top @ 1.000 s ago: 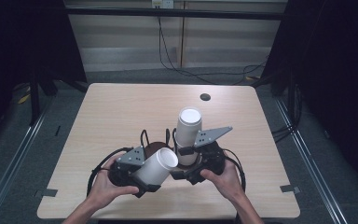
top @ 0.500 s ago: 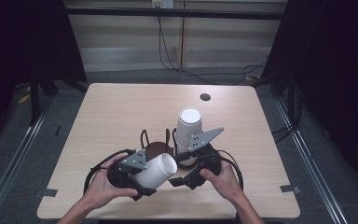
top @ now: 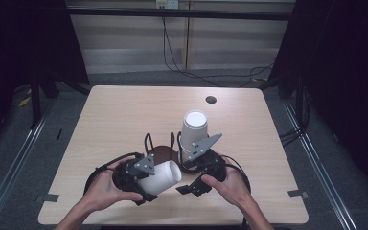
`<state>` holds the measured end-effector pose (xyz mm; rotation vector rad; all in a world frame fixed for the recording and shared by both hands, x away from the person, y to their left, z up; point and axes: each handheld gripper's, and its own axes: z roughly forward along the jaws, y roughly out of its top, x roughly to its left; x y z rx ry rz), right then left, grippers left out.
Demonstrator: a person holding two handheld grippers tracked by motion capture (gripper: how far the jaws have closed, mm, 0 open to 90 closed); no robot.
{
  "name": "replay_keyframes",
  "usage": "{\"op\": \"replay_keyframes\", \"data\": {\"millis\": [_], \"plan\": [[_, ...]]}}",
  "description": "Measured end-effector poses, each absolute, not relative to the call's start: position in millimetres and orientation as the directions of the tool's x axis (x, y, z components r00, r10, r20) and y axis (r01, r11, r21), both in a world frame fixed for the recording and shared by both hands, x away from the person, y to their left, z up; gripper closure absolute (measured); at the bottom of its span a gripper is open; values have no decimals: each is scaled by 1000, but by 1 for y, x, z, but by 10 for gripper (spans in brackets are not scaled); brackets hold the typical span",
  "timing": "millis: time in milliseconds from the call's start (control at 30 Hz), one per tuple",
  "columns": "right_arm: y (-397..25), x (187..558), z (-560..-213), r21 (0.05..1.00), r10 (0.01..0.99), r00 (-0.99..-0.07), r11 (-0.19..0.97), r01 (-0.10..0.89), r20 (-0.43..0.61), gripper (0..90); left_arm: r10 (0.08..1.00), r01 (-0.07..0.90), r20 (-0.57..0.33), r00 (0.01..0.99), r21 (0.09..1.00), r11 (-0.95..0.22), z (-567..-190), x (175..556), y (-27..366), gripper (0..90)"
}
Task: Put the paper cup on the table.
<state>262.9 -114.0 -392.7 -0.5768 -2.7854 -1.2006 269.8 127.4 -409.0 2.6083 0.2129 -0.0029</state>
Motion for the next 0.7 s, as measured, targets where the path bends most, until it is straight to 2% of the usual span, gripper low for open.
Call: {"op": "replay_keyframes", "data": {"millis": [167, 233, 433, 600, 700], "plan": [[-112, 264, -395, 665, 308, -935, 662, 344, 177, 146, 130, 129, -30, 991, 467, -875, -405, 273, 119, 190], [-111, 264, -395, 633, 308, -938, 697, 336, 159, 162, 101, 98, -14, 995, 399, -912, -403, 274, 113, 189], [-108, 266, -408, 556, 308, -937, 756, 346, 164, 182, 85, 72, 25, 996, 329, -942, -407, 271, 103, 189], [-104, 266, -415, 517, 290, -940, 786, 340, 177, 188, 69, 61, 14, 998, 310, -949, -412, 270, 99, 189], [-103, 268, -417, 516, 264, -938, 784, 345, 227, 226, 72, 64, 12, 997, 315, -947, -408, 269, 102, 189]]}}
